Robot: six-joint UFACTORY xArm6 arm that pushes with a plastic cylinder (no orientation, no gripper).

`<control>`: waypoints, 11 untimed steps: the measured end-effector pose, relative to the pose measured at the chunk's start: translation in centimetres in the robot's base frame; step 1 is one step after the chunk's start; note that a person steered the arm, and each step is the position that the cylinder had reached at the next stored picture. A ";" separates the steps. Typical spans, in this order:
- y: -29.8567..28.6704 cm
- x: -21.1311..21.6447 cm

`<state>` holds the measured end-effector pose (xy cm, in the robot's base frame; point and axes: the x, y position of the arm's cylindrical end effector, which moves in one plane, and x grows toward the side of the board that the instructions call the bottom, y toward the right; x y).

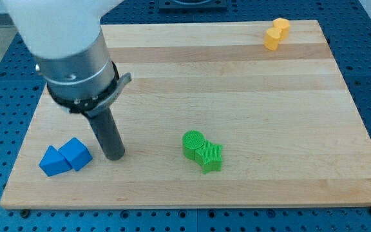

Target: Separate the blue blocks

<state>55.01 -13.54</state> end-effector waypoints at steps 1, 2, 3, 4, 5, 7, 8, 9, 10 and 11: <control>-0.9 2.9; -2.9 5.9; -5.7 6.8; -8.8 6.7; -9.3 5.4; -7.8 2.4; -6.9 1.4; -6.0 -0.1; -5.9 -2.3; -5.7 -4.2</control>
